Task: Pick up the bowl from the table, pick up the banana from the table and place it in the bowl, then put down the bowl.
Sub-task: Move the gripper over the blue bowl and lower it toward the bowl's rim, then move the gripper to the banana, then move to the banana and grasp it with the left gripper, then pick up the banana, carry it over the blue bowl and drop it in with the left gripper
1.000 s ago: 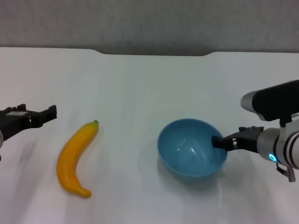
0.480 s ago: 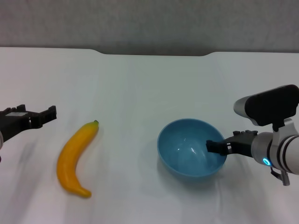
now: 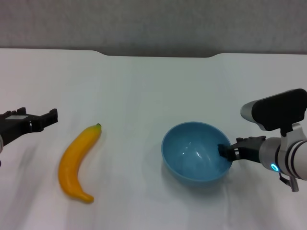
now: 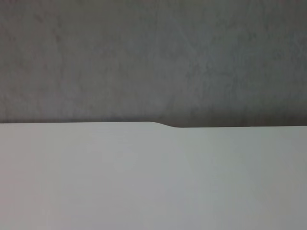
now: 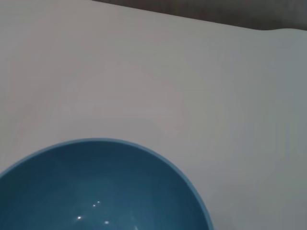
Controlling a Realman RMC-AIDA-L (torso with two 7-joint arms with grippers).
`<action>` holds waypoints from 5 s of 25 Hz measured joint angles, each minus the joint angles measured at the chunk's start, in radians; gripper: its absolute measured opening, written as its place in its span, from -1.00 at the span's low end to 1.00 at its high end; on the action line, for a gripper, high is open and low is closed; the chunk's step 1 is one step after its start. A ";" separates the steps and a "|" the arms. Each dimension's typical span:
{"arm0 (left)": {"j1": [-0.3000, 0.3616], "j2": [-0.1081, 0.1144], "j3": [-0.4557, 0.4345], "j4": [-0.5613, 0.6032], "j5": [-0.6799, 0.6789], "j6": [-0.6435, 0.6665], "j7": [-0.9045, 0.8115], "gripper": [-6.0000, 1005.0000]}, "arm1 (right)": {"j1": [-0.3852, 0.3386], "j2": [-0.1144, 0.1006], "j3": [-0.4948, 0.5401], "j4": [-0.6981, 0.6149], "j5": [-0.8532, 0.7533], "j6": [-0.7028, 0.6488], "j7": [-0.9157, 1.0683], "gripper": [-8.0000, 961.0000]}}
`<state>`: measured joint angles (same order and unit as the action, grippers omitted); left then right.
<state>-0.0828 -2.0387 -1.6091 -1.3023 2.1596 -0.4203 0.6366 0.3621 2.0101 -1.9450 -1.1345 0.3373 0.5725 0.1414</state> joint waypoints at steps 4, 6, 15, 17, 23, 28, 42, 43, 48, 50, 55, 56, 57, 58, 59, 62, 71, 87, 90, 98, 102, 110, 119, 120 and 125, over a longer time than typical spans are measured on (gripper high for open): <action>0.001 0.000 0.000 0.000 -0.001 0.000 0.000 0.76 | -0.003 0.000 0.000 0.002 -0.005 -0.013 -0.003 0.10; 0.001 0.000 0.000 0.000 -0.001 0.000 0.000 0.76 | -0.008 -0.001 0.000 0.003 -0.006 -0.025 -0.003 -0.07; 0.003 0.000 0.004 0.009 -0.001 0.010 0.000 0.76 | -0.013 0.001 0.000 0.016 -0.004 -0.043 -0.004 -0.68; 0.003 0.000 0.004 0.009 -0.001 0.011 0.000 0.76 | -0.013 0.001 0.000 0.018 -0.004 -0.044 -0.005 -0.72; 0.007 0.000 0.005 0.013 -0.001 0.011 0.000 0.76 | -0.038 0.001 -0.002 -0.004 -0.006 -0.073 -0.004 -0.83; 0.011 0.000 0.001 0.018 -0.002 0.012 -0.003 0.75 | -0.069 -0.001 -0.002 -0.055 -0.009 -0.085 -0.005 -0.86; 0.007 0.003 -0.002 -0.061 0.067 -0.184 -0.019 0.75 | -0.108 -0.002 0.027 -0.139 -0.077 -0.074 -0.005 -0.89; 0.006 0.002 0.003 -0.062 0.090 -0.188 -0.032 0.75 | -0.112 -0.003 0.030 -0.149 -0.081 -0.077 -0.005 -0.89; -0.010 0.000 0.041 -0.060 0.207 -0.204 -0.120 0.75 | -0.144 -0.003 0.037 -0.211 -0.109 -0.094 -0.005 -0.89; -0.015 0.000 0.054 -0.059 0.255 -0.207 -0.159 0.75 | -0.155 -0.003 0.037 -0.235 -0.112 -0.102 -0.006 -0.88; -0.027 -0.001 0.078 -0.058 0.321 -0.225 -0.235 0.75 | -0.166 -0.004 0.030 -0.265 -0.123 -0.105 -0.008 -0.88; -0.031 -0.001 0.082 -0.058 0.327 -0.230 -0.249 0.75 | -0.167 -0.004 0.030 -0.267 -0.126 -0.105 -0.008 -0.88; -0.034 -0.001 0.086 -0.057 0.332 -0.232 -0.261 0.75 | -0.168 -0.004 0.029 -0.268 -0.127 -0.106 -0.008 -0.88; -0.036 -0.001 0.091 -0.054 0.333 -0.230 -0.271 0.74 | -0.168 -0.004 0.029 -0.269 -0.127 -0.106 -0.008 -0.88; -0.040 -0.002 0.098 -0.048 0.334 -0.224 -0.279 0.74 | -0.168 -0.004 0.029 -0.269 -0.127 -0.106 -0.008 -0.88; -0.057 -0.002 0.116 -0.022 0.334 -0.211 -0.295 0.74 | -0.168 -0.003 0.027 -0.270 -0.129 -0.106 -0.008 -0.88; -0.074 -0.005 0.138 0.053 0.335 -0.102 -0.349 0.74 | -0.171 -0.002 0.017 -0.272 -0.138 -0.113 -0.008 -0.87; -0.127 -0.005 0.179 0.172 0.400 -0.041 -0.438 0.74 | -0.172 -0.002 0.010 -0.274 -0.138 -0.119 -0.008 -0.86; -0.128 -0.005 0.180 0.178 0.413 -0.038 -0.451 0.73 | -0.172 -0.002 0.008 -0.274 -0.138 -0.119 -0.008 -0.86; -0.134 -0.005 0.194 0.191 0.421 -0.029 -0.453 0.73 | -0.171 -0.002 0.004 -0.272 -0.138 -0.119 -0.008 -0.86; -0.146 -0.005 0.199 0.209 0.422 -0.036 -0.453 0.73 | -0.171 -0.002 0.003 -0.272 -0.138 -0.120 -0.008 -0.85; -0.150 -0.005 0.207 0.216 0.424 -0.030 -0.457 0.73 | -0.171 -0.002 0.002 -0.270 -0.138 -0.129 -0.008 -0.85; -0.152 -0.003 0.206 0.220 0.424 -0.029 -0.457 0.30 | -0.175 -0.002 0.000 -0.271 -0.138 -0.130 -0.008 -0.84; -0.152 -0.003 0.206 0.220 0.424 -0.029 -0.457 0.28 | -0.176 -0.002 0.000 -0.271 -0.138 -0.130 -0.008 -0.84; -0.152 -0.003 0.205 0.220 0.424 -0.028 -0.457 0.15 | -0.177 -0.002 0.000 -0.272 -0.138 -0.131 -0.008 -0.84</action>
<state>-0.2346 -2.0417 -1.4037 -1.0824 2.5833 -0.4482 0.1794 0.1850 2.0080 -1.9450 -1.4063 0.1994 0.4417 0.1334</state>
